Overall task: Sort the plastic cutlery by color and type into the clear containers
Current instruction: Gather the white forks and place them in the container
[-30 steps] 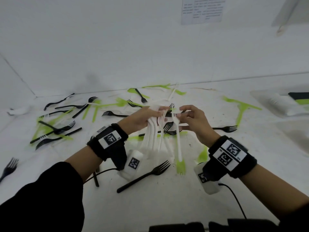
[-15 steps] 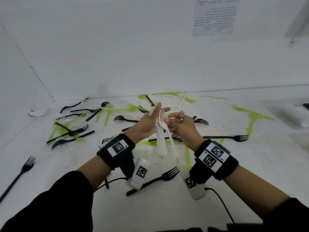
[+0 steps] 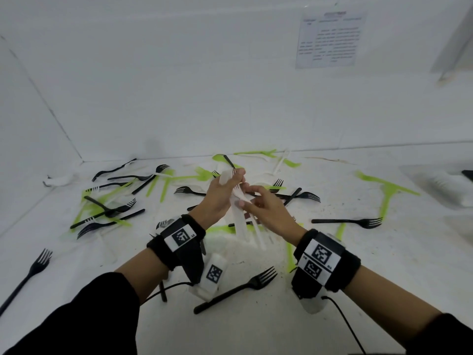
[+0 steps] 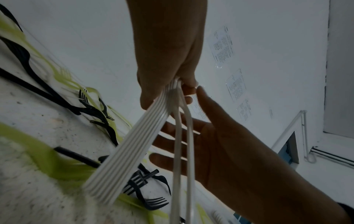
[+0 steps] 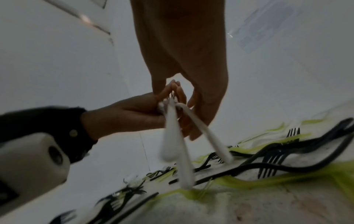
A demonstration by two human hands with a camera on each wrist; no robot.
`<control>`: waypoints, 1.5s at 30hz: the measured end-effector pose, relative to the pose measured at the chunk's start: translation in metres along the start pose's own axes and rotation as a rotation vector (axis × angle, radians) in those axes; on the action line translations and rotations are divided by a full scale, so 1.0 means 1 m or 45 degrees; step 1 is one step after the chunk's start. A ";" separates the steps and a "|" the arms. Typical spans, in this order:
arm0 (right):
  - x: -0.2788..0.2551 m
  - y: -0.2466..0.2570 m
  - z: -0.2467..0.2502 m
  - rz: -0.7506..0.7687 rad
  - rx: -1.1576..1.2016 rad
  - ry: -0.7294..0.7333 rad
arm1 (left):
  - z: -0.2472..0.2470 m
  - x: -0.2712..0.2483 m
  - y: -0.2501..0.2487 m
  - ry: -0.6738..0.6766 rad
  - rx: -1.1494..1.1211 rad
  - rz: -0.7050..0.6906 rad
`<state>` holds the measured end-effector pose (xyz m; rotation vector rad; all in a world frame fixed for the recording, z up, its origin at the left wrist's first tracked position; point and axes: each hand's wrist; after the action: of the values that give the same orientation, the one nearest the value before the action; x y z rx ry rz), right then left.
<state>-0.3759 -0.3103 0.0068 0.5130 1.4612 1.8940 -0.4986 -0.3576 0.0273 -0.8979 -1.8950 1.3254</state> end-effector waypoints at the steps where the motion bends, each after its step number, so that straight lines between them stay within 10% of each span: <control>1: -0.001 0.000 0.000 0.043 -0.053 -0.022 | 0.001 0.000 0.001 -0.022 0.053 -0.025; 5: -0.001 0.002 0.001 0.109 -0.091 -0.080 | 0.004 -0.001 0.007 -0.060 0.291 -0.093; 13: 0.003 -0.001 -0.007 0.196 -0.028 -0.269 | -0.003 -0.003 0.004 -0.042 -0.107 0.093; 22: 0.000 -0.003 -0.009 0.046 -0.148 0.026 | 0.001 0.002 0.002 -0.015 -0.366 0.134; 45: -0.003 0.005 0.006 0.071 -0.368 -0.023 | 0.048 0.008 -0.008 0.236 0.326 -0.062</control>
<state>-0.3707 -0.3092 0.0138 0.4352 1.1453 2.0939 -0.5437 -0.3774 0.0228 -0.8082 -1.5557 1.3684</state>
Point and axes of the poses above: each hand's wrist, its own x-axis towards the middle knuckle, its own z-axis out of the back of the hand, y = z × x, and after that the axes turned 9 degrees about -z, right-handed
